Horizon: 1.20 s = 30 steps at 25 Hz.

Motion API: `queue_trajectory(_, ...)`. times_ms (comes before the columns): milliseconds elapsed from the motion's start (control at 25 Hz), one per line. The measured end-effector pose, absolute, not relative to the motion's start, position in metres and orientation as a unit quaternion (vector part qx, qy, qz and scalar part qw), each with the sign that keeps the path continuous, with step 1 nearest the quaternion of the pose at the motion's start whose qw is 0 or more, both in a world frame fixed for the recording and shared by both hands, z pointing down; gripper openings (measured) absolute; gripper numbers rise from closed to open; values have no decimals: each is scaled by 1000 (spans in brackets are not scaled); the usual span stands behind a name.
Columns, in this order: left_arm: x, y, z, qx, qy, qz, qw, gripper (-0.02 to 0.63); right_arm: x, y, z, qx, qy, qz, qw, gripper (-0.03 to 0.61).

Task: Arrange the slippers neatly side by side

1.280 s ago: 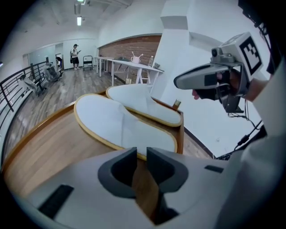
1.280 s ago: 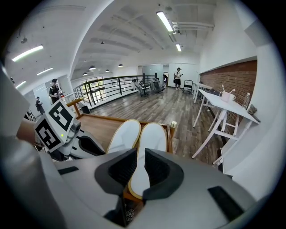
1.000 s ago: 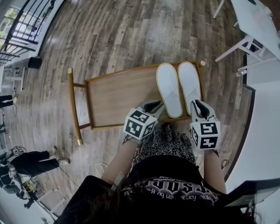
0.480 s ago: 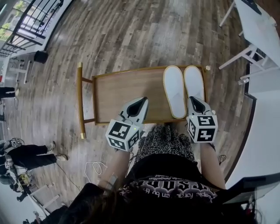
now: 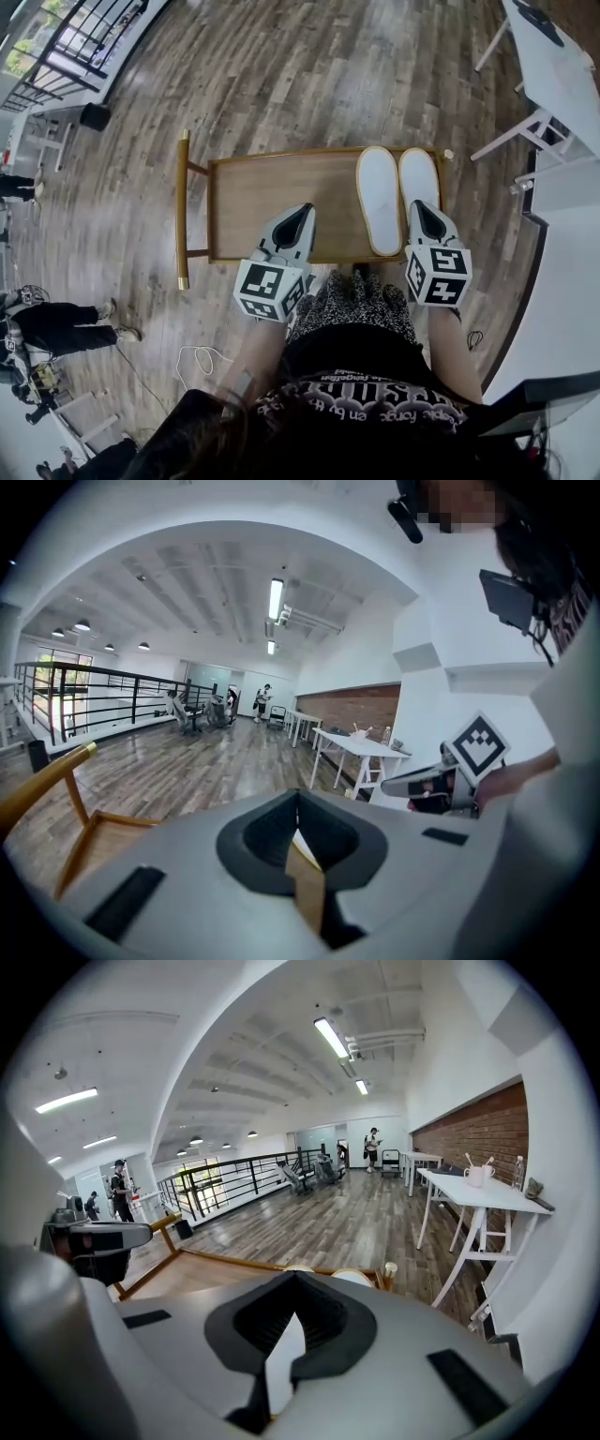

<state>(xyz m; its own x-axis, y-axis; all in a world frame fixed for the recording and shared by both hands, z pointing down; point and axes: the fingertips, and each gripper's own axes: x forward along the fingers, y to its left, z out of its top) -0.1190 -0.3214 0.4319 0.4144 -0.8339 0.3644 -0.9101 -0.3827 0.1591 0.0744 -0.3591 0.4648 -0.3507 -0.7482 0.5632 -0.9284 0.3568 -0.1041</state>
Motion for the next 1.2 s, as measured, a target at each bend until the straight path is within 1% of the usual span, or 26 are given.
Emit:
queue_trajectory(160,-117,-330,432,824,-531,126,154,3,68,-361,450,522,-807,181,206,3)
queue_trajectory(360,-119,-332,437,821,-531,134,162,3,65,-359,447,517,-813,161,215,3)
queue_trajectory(640,-114,-328,444,822,-525,136,176,3,64,-357,449,515,-814,158,220,3)
queue_trajectory(1200,-106,-323,449,829,-509,147,178,3,66,-354,451,511,-813,157,232,3)
